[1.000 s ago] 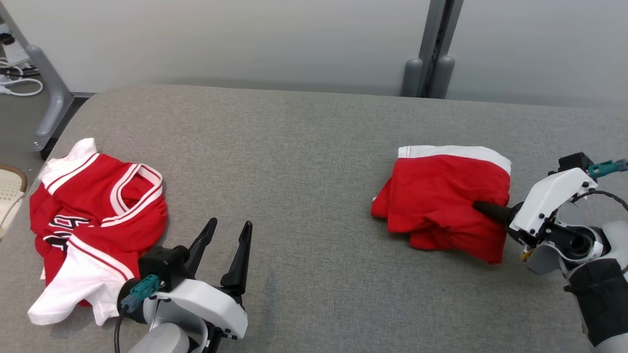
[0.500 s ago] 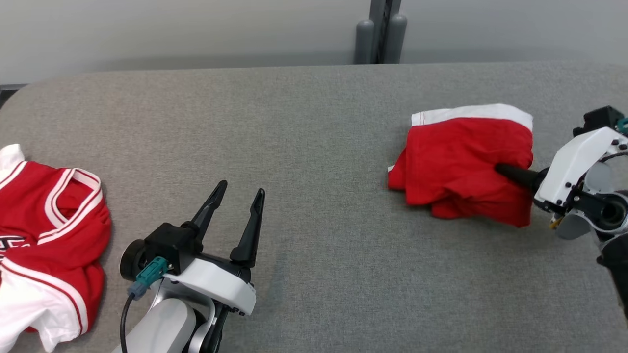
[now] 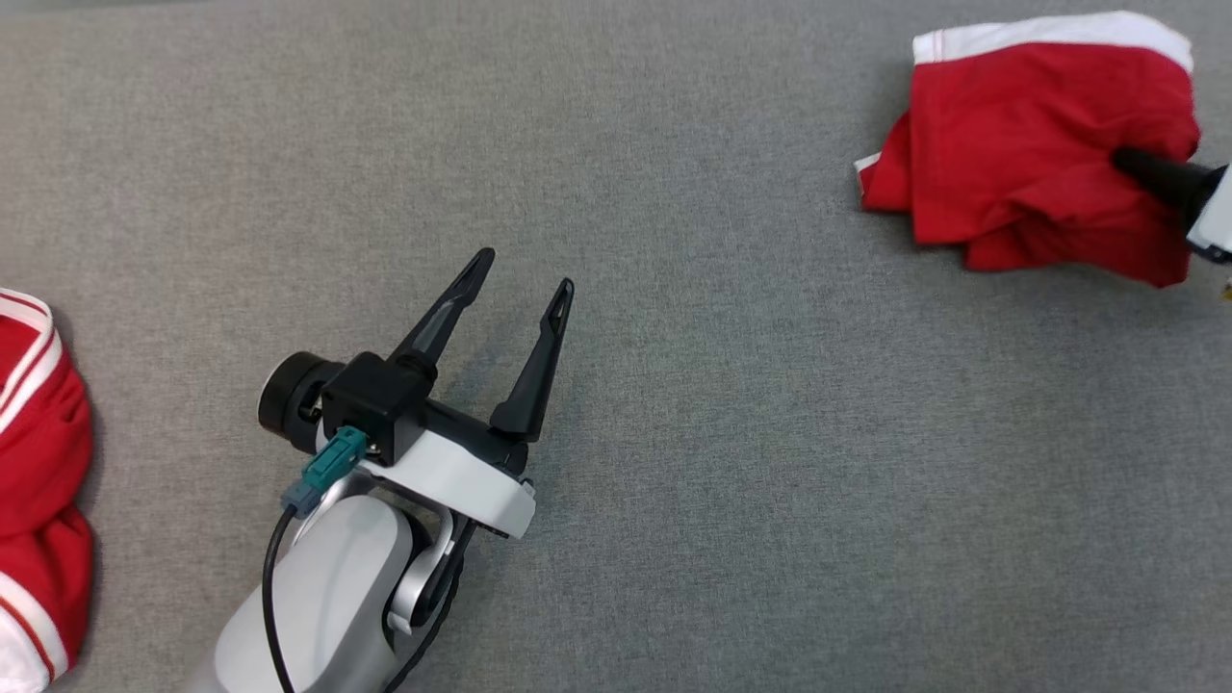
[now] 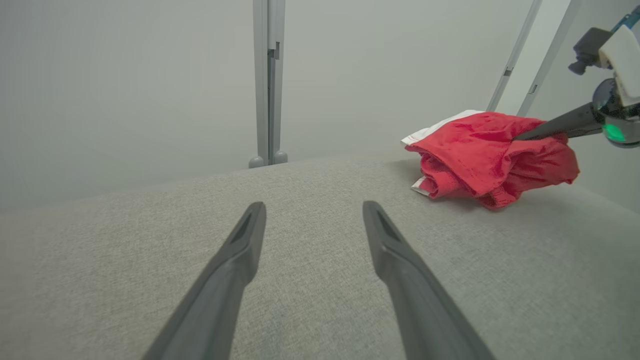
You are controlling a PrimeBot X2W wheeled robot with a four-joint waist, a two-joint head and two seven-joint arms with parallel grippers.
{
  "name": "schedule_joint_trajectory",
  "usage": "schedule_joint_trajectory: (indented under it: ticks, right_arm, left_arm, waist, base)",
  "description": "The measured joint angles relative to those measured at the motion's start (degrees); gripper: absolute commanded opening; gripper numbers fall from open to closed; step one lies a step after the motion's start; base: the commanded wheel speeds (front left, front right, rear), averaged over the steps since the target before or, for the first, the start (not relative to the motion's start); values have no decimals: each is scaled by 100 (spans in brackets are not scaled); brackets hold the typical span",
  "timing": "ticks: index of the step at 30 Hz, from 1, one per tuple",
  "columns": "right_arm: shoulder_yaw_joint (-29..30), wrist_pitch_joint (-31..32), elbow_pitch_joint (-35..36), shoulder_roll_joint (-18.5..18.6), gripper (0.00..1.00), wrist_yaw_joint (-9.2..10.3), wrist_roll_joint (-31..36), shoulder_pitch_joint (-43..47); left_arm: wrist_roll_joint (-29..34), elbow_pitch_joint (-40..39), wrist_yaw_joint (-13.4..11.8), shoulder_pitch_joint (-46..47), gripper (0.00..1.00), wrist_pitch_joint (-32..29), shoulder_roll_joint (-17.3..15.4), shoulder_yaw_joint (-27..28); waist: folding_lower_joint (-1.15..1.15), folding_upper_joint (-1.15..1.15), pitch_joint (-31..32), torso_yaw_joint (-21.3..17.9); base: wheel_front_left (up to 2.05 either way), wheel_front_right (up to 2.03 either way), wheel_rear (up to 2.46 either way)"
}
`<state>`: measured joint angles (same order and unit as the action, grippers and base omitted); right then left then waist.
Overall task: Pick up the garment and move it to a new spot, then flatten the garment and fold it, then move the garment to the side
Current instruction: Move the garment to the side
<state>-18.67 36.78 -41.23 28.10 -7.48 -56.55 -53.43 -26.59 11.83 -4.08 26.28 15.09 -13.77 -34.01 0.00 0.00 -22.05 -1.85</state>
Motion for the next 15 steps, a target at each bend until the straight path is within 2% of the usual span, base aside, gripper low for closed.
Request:
schedule_joint_trajectory:
  ticks: [9, 15]
  right_arm:
    - [-291, -270, 130, 615, 0, 0, 93, -647]
    - [-645, -407, 154, 973, 0, 0, 164, -934]
  left_arm:
    - [249, 23, 134, 363, 100, 0, 48, 32]
    - [330, 20, 158, 464, 100, 7, 67, 59]
  waist:
    - [0, 0, -803, 4]
    - [0, 0, -1083, 97]
  base:
    - [0, 0, 0]
    - [0, 0, 0]
